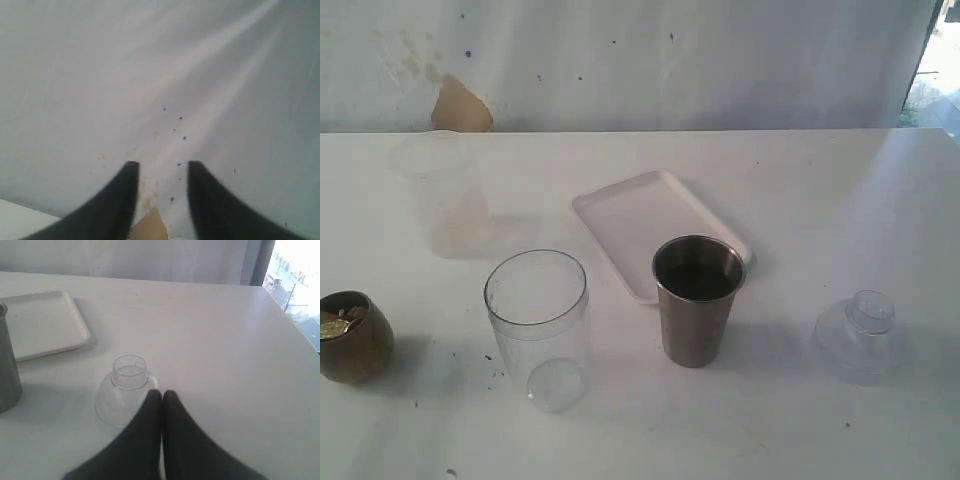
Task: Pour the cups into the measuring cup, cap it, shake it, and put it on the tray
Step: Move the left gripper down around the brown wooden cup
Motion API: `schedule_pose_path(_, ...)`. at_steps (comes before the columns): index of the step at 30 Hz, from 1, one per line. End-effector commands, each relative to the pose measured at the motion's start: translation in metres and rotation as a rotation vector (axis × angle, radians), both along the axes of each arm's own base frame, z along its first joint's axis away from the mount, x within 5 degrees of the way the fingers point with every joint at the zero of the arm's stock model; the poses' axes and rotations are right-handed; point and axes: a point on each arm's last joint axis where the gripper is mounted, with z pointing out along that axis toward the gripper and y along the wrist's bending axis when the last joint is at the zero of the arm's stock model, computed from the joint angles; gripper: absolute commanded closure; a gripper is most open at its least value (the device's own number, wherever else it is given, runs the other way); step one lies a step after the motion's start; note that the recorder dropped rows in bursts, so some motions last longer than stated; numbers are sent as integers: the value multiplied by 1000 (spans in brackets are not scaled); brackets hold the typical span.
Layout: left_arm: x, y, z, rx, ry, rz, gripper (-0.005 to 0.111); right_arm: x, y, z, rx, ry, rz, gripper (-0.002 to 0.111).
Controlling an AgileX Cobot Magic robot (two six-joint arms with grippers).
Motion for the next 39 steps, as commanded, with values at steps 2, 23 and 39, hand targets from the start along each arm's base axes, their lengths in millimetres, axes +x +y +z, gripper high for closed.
schedule_pose_path(2, -2, -1, 5, -19, -59, -18, 2, 0, 0, -1, 1, -8, 2, 108)
schedule_pose_path(23, 63, -7, -36, 54, 458, -141, 10, 0, 0, -1, 1, -8, 2, 108)
schedule_pose_path(39, 98, -17, -84, 118, 721, -303, 10, 0, 0, -1, 1, -8, 2, 108)
